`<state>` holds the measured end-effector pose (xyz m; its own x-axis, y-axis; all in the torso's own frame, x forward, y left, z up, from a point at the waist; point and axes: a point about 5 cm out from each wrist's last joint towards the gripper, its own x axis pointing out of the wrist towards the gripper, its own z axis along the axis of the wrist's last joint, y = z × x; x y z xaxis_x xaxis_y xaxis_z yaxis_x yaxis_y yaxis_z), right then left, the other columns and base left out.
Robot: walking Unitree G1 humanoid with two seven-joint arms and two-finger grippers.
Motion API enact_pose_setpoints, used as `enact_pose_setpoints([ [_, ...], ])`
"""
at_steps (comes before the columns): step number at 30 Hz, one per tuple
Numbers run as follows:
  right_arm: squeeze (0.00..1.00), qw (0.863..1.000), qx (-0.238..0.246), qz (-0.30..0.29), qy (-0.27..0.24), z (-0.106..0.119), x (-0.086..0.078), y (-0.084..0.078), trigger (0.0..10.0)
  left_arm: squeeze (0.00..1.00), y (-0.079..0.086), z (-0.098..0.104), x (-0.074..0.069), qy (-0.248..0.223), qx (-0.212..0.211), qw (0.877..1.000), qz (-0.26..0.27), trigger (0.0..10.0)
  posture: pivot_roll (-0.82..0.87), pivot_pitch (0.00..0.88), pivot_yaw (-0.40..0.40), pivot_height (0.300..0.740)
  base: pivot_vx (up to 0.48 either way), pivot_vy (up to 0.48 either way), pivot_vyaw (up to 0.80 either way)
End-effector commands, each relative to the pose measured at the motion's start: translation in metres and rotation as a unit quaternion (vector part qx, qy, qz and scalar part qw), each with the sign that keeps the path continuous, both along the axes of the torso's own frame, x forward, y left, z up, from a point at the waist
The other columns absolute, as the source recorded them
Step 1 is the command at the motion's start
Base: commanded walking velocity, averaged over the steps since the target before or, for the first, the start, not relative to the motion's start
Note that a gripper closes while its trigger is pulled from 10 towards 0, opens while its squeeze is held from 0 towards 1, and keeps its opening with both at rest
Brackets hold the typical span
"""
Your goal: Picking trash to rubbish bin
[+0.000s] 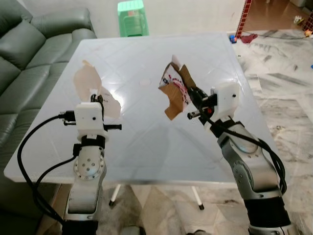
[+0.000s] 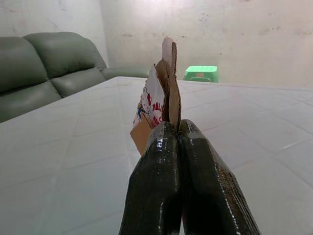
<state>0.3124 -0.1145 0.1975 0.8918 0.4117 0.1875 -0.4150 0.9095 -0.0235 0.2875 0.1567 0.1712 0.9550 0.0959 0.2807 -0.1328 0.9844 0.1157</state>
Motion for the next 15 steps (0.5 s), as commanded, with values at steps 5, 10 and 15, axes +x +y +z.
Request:
enact_pose_setpoints([
  [5,0.00,1.000,0.004,0.001,-0.002,0.0009,0.0003,0.0000,0.0,0.00,0.0030,-0.0027,-0.0008,0.008,0.000,1.000,0.006,3.2,-0.05,0.069,0.061,0.740,-0.298,0.000,0.00],
  [10,0.00,1.000,0.005,0.000,-0.002,0.0017,0.0010,-0.0004,0.0,0.00,0.0025,-0.0028,-0.0006,0.010,-0.001,1.000,0.005,3.2,-0.06,0.071,0.062,0.740,-0.205,0.000,0.00],
  [15,0.00,1.000,0.004,-0.001,-0.002,0.0019,0.0014,-0.0009,0.0,0.00,0.0022,-0.0028,-0.0002,0.010,-0.002,1.000,0.003,3.3,-0.06,0.072,0.061,0.740,0.000,0.000,0.00],
])
